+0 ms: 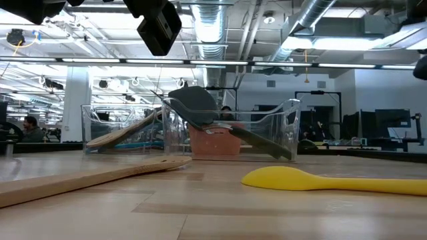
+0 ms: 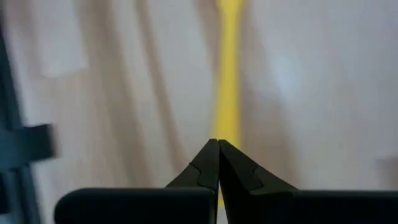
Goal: Pick & Place Kitchen Items
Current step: Put the yellow serving spoon into the bottom transparent bin, then put the yellow serving spoon into the top transparent bin
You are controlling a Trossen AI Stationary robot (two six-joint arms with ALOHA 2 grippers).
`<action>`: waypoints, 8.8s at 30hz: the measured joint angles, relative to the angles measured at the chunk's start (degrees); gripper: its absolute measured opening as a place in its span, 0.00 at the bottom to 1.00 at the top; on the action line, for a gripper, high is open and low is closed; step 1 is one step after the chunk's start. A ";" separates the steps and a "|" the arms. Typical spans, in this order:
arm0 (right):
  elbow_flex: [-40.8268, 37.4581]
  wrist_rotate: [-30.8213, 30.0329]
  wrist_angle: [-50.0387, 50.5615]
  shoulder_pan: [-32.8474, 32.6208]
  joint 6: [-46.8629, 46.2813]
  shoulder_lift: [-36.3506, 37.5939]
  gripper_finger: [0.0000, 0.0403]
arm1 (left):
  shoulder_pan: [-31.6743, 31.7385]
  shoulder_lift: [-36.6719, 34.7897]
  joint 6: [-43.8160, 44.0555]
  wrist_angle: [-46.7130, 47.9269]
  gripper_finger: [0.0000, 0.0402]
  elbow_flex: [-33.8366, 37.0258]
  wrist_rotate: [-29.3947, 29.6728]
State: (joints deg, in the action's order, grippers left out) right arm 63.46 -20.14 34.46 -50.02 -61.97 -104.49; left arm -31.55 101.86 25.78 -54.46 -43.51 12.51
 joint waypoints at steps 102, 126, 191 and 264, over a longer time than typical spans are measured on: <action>-4.55 5.70 -3.56 1.03 -1.42 0.20 0.00 | 10.95 23.65 -31.80 70.01 0.23 -49.50 -4.56; -4.55 5.50 -3.74 1.05 -1.03 0.20 0.00 | 12.45 30.75 -28.39 65.48 0.39 -49.66 -9.93; 7.89 4.66 10.59 0.88 6.10 0.11 0.00 | 8.57 27.52 -26.56 71.95 0.00 -49.50 -1.90; 0.87 5.02 10.36 0.18 -3.20 0.42 0.00 | 5.03 20.44 -32.03 51.17 0.05 -32.48 29.00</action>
State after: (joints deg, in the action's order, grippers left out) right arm 64.34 -15.11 44.81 -49.84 -65.17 -104.07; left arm -26.52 122.30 -6.25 -3.30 -75.99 41.52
